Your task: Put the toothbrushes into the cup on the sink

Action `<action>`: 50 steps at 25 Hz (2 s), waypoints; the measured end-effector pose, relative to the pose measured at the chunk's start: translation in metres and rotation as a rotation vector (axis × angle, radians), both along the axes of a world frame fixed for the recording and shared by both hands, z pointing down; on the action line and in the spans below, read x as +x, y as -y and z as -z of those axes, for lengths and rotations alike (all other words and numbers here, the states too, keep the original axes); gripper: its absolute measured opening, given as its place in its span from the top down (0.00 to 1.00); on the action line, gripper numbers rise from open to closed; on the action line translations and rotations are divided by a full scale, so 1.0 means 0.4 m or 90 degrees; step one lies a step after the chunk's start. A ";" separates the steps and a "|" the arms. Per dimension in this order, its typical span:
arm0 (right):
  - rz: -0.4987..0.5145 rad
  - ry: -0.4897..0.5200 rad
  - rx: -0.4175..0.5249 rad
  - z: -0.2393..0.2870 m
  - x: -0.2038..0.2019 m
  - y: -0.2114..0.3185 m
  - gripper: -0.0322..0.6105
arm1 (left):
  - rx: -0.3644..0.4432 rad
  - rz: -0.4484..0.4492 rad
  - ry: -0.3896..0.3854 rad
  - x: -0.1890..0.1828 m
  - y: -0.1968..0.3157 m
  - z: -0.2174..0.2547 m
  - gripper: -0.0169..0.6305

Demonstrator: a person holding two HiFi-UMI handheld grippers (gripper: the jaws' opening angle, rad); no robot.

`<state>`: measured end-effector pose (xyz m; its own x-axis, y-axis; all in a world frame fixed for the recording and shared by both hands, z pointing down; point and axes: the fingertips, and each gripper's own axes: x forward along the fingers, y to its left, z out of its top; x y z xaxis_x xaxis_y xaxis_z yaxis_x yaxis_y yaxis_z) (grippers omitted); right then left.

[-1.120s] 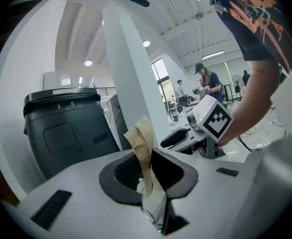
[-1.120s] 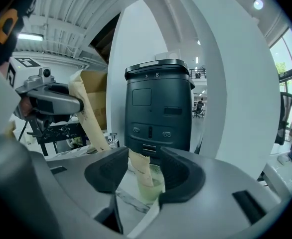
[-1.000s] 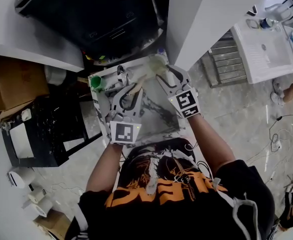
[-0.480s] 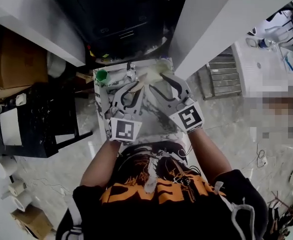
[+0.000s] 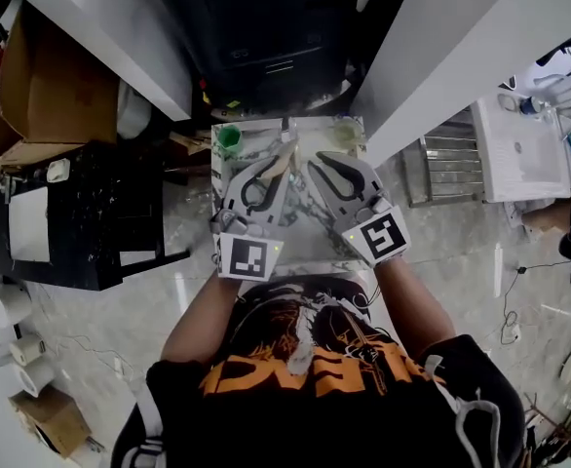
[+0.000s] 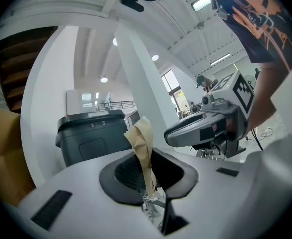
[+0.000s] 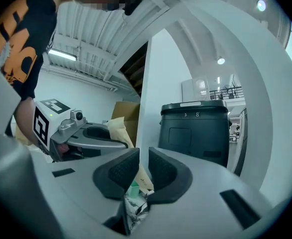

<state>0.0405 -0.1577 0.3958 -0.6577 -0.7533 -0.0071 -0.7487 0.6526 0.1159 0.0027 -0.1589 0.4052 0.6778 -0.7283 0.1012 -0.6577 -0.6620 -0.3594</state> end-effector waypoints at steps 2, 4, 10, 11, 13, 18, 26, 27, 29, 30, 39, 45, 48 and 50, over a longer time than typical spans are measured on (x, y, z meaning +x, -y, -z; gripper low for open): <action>0.005 -0.003 0.003 0.003 -0.016 -0.006 0.85 | 0.001 0.009 -0.001 -0.021 -0.004 -0.001 0.86; 0.010 -0.006 0.002 0.002 -0.033 -0.009 0.85 | -0.006 0.022 -0.004 -0.048 -0.009 -0.009 0.86; 0.031 -0.013 0.006 0.007 -0.097 -0.013 0.87 | -0.005 0.050 -0.001 -0.122 -0.011 -0.012 0.86; 0.035 -0.012 0.007 0.008 -0.108 -0.013 0.87 | -0.005 0.054 0.001 -0.134 -0.011 -0.013 0.86; 0.044 -0.011 0.008 0.006 -0.131 -0.011 0.87 | -0.005 0.061 0.002 -0.157 -0.011 -0.016 0.86; 0.068 -0.012 0.009 0.006 -0.192 -0.003 0.91 | -0.007 0.078 0.011 -0.215 0.004 -0.022 0.86; 0.087 -0.019 -0.002 0.000 -0.243 0.014 0.93 | -0.020 0.104 -0.008 -0.279 0.045 -0.047 0.86; 0.087 -0.019 -0.007 -0.003 -0.247 0.019 0.93 | -0.026 0.109 -0.012 -0.286 0.056 -0.056 0.86; 0.088 -0.021 -0.014 -0.010 -0.252 0.030 0.93 | -0.040 0.116 -0.015 -0.301 0.081 -0.079 0.86; 0.088 -0.022 -0.017 -0.014 -0.254 0.035 0.93 | -0.046 0.119 -0.014 -0.308 0.093 -0.092 0.86; 0.081 -0.018 -0.052 -0.056 -0.273 0.098 0.93 | -0.082 0.118 0.029 -0.343 0.192 -0.213 0.86; 0.088 -0.004 -0.060 -0.072 -0.288 0.139 0.93 | -0.095 0.122 0.042 -0.347 0.245 -0.249 0.86; 0.080 0.000 -0.059 -0.070 -0.280 0.155 0.93 | -0.106 0.112 0.051 -0.340 0.267 -0.273 0.86; 0.072 0.004 -0.063 -0.071 -0.271 0.157 0.93 | -0.113 0.110 0.057 -0.338 0.272 -0.294 0.86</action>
<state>-0.0677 -0.2204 0.4242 -0.7382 -0.6721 0.0585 -0.6708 0.7405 0.0425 -0.1326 -0.2675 0.5227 0.5276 -0.7978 0.2919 -0.7372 -0.6007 -0.3094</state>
